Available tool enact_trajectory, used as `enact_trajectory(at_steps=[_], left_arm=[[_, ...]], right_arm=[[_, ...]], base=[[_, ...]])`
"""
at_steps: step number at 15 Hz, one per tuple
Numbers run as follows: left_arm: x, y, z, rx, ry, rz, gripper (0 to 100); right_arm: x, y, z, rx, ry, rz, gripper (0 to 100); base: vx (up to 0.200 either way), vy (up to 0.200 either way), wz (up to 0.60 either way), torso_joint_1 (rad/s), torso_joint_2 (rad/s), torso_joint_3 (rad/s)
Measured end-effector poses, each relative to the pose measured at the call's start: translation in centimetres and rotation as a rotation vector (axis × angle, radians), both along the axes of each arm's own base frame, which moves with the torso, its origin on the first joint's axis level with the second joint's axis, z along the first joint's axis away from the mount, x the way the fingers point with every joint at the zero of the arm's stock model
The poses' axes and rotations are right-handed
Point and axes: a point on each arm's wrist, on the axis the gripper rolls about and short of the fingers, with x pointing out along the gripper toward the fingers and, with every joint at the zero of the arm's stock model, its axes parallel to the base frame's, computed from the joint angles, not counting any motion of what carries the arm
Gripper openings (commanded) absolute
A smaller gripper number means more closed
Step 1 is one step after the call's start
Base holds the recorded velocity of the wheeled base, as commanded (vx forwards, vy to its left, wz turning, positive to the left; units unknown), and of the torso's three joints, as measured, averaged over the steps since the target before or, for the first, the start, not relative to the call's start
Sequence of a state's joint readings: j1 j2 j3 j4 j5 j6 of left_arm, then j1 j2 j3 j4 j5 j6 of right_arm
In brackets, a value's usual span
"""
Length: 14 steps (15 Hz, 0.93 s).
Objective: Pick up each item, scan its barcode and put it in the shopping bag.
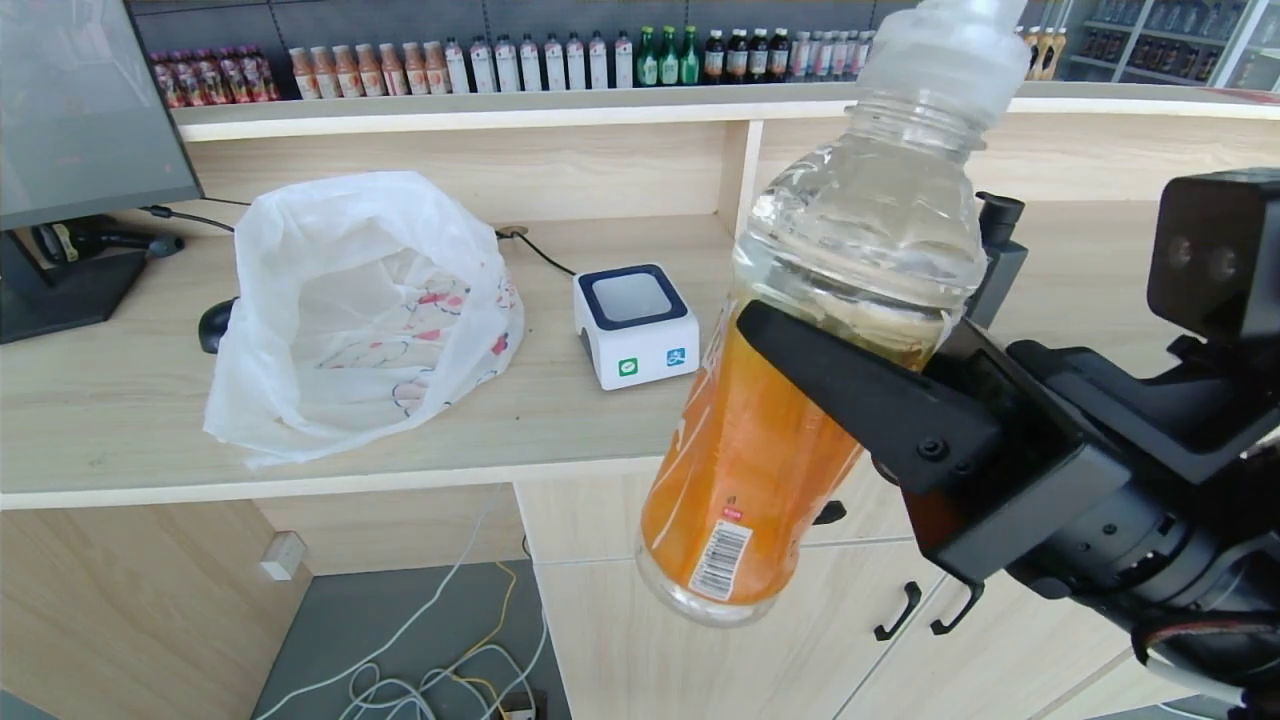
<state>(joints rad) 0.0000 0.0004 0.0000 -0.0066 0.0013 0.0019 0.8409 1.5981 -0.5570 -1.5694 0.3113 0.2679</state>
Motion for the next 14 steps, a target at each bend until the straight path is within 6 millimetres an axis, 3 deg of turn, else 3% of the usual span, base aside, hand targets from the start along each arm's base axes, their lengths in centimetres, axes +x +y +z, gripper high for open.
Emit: enact_trajectory(at_steps=[4, 11, 14], left_arm=[[0.0, 0.0, 0.0, 0.001, 0.002, 0.000, 100], [0.0, 0.0, 0.0, 0.001, 0.002, 0.000, 100], [0.0, 0.0, 0.0, 0.002, 0.002, 0.000, 100]], right_arm=[[0.0, -0.8, -0.6, -0.045, -0.077, -0.201, 0], [0.2, -1.9, 0.6, 0.001, -0.043, -0.717, 0], [0.1, -2.4, 1.0, -0.013, -0.059, -0.803, 0]], base=[[0.000, 0.000, 0.00, 0.000, 0.00, 0.000], [0.000, 0.000, 0.00, 0.000, 0.00, 0.000], [0.000, 0.000, 0.00, 0.000, 0.00, 0.000]])
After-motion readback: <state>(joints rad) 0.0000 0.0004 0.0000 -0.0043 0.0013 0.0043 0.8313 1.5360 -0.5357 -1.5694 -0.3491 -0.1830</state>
